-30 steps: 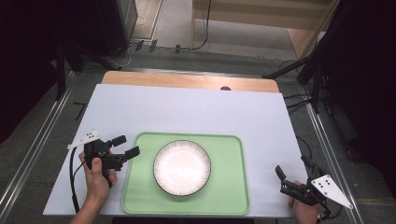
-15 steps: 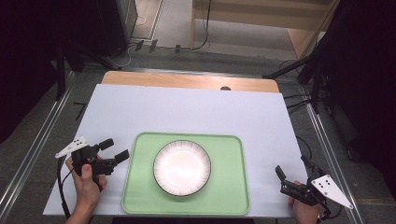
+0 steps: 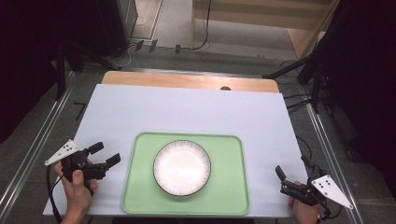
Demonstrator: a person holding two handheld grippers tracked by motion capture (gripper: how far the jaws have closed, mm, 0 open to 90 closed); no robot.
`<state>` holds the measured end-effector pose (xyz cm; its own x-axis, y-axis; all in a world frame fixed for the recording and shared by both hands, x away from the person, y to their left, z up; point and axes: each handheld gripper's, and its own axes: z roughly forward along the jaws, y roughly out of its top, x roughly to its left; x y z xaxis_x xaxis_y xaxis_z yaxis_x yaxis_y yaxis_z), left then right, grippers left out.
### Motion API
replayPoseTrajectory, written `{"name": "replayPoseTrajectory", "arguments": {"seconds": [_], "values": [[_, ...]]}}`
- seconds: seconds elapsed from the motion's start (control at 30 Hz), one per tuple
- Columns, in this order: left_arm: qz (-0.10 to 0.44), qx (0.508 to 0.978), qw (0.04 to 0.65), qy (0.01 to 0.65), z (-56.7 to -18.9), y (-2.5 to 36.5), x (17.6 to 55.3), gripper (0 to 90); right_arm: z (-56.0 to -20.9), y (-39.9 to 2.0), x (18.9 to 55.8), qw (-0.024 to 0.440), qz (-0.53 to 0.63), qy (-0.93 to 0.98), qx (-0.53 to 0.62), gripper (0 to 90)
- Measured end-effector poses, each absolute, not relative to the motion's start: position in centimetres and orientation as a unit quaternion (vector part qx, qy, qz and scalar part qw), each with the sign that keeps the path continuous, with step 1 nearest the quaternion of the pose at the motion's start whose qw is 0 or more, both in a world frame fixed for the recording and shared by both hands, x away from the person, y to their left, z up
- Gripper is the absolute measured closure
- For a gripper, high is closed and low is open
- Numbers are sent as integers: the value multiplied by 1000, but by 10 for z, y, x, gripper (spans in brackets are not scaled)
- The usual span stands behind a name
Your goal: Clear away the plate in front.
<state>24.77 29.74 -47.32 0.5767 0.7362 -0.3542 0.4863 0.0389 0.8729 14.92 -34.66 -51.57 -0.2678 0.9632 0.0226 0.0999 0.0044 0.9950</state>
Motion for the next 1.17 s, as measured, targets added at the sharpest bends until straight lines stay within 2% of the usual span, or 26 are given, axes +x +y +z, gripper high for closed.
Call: {"name": "replayPoseTrajectory", "arguments": {"seconds": [0.43,1.17], "values": [[128,667,554,480,-476,319,239,0,-516,-346,149,400,540,585,454,18],[155,666,536,495,-481,338,222,0,-516,-346,149,401,539,585,455,17]]}}
